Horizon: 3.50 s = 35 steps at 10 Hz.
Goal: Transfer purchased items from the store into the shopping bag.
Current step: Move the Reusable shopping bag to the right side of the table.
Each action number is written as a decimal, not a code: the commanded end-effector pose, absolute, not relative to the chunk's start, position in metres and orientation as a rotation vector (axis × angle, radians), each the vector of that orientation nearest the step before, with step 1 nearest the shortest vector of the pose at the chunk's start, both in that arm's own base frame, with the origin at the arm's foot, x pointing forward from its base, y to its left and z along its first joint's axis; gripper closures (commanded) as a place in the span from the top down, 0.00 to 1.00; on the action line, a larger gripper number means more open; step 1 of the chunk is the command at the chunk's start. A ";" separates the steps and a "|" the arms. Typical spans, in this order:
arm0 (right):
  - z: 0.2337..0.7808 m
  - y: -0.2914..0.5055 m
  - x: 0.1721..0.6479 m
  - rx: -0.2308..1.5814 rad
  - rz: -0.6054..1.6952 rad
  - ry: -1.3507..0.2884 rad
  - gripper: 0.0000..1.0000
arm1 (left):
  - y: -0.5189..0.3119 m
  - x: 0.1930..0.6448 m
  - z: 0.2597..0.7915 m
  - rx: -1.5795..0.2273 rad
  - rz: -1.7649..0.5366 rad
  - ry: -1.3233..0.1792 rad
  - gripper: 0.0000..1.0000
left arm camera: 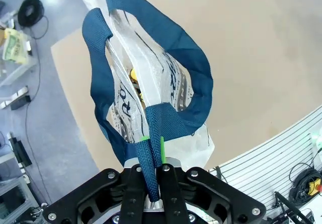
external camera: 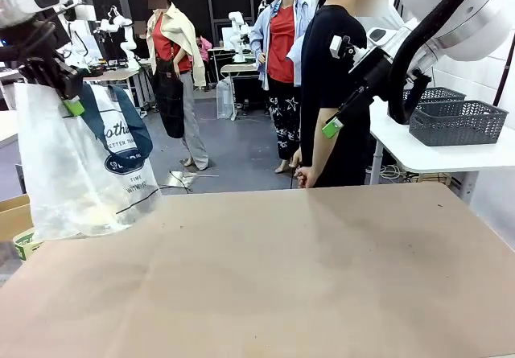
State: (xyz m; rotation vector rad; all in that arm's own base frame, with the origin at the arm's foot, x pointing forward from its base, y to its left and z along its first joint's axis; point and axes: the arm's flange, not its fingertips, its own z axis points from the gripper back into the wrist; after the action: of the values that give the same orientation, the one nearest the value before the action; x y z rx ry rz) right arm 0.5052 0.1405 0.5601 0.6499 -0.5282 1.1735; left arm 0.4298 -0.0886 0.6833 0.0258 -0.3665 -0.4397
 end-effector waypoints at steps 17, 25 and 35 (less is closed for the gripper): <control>0.560 0.142 0.505 0.638 1.166 -0.535 1.00 | 0.028 0.492 0.609 -0.002 -0.458 -0.491 0.00; 0.560 0.142 0.505 0.638 1.166 -0.535 1.00 | 0.040 0.499 0.572 0.059 -0.406 -0.604 0.00; 0.560 0.142 0.505 0.638 1.166 -0.535 1.00 | 0.031 0.474 0.523 0.031 -0.519 -0.462 0.00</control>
State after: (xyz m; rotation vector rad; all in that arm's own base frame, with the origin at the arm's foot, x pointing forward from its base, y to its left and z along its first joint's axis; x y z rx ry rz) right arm 0.5053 0.1405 0.5602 0.6496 -0.5285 1.1733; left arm 0.4790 0.0246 0.5204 0.0443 -0.4825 -0.4897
